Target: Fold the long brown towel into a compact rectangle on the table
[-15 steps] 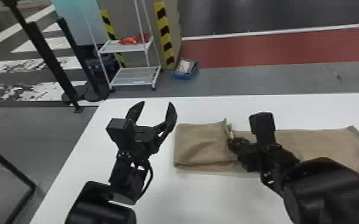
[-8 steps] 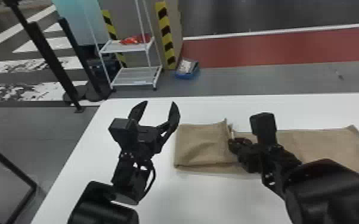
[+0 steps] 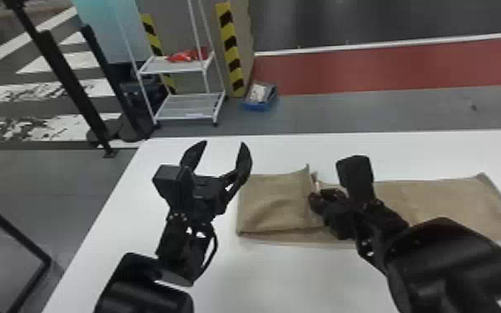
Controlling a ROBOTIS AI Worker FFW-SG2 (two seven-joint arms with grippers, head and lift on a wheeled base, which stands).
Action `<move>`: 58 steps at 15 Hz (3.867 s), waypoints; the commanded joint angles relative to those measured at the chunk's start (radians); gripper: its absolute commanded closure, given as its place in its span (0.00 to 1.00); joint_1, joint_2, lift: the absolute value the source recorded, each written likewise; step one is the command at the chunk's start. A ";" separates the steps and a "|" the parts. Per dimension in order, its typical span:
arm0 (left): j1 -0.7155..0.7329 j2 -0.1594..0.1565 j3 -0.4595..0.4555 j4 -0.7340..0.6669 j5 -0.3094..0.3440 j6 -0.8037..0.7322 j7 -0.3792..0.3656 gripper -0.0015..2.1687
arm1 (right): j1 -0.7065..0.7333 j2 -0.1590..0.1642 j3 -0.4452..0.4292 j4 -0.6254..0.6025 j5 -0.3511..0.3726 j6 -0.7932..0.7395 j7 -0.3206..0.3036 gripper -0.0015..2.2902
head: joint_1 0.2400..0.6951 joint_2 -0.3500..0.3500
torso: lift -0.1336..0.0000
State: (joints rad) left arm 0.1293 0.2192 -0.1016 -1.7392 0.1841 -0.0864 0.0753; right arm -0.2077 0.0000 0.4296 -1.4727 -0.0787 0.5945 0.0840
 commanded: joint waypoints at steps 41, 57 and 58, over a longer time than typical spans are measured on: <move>-0.027 0.005 -0.020 0.040 0.000 0.000 -0.002 0.10 | -0.006 0.001 0.093 -0.032 0.060 0.061 -0.139 0.44 | 1.00 0.85 | 0.10; -0.031 0.002 -0.007 0.038 0.003 0.003 0.004 0.10 | 0.238 -0.017 -0.035 -0.454 0.031 0.117 -0.113 0.62 | 1.00 0.88 | 0.10; -0.031 0.002 0.002 0.038 0.005 0.003 0.004 0.10 | 0.275 -0.054 -0.077 -0.520 0.022 0.144 -0.113 0.62 | 1.00 0.86 | 0.10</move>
State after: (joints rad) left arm 0.0985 0.2208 -0.1086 -1.7004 0.1869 -0.0835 0.0795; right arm 0.0142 -0.0171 0.4053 -1.8931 -0.0457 0.6961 -0.0292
